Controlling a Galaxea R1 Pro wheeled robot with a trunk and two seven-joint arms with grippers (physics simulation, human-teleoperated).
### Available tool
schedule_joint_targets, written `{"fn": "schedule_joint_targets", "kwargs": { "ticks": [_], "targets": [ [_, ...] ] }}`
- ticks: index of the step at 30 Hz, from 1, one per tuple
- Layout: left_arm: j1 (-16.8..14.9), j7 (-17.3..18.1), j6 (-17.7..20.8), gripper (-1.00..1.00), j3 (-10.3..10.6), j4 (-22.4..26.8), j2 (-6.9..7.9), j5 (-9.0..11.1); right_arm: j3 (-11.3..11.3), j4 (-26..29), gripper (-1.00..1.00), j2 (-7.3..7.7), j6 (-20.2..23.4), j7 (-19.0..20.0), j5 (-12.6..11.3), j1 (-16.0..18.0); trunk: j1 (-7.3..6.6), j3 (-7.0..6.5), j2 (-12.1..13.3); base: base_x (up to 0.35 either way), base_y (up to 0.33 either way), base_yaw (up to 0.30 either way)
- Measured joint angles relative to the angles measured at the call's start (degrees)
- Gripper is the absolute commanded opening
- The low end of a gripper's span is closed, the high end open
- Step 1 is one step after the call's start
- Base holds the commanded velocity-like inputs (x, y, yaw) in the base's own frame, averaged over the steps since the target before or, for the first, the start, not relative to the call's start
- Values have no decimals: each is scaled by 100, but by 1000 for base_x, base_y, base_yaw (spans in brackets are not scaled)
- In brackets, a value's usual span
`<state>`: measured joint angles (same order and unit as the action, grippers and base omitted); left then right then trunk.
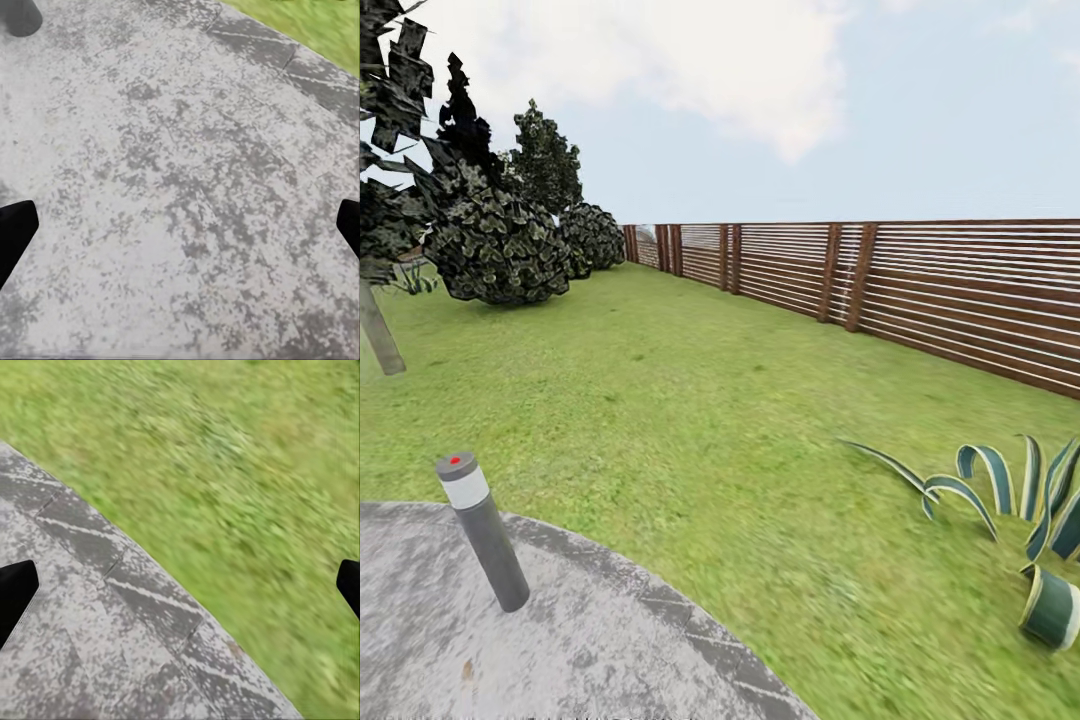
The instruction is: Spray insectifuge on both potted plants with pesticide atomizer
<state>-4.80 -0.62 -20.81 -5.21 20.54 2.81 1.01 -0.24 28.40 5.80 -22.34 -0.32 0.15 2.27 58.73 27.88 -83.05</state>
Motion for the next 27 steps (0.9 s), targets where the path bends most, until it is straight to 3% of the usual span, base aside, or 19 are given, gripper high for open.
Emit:
{"fn": "schedule_joint_targets", "kwargs": {
  "ticks": [4, 8, 27],
  "targets": [
    [0, 6, -32, 100, -293, -5, 33, 77, 0, 0, 100, 0, 0, 0, 0, 0, 0, 9, 0, 0, 0, 272],
    [-1, 12, -52, 100, -398, -15, 35, 87, 0, 0, 100, 0, 0, 0, 0, 0, 65, 71, -119, 0, 0, 272],
    [-6, 8, -53, 100, -417, -17, 26, 78, 8, -5, 100, -8, 0, 0, 7, 0, 483, 464, -881, 0, 0, 269]
  ]
}}
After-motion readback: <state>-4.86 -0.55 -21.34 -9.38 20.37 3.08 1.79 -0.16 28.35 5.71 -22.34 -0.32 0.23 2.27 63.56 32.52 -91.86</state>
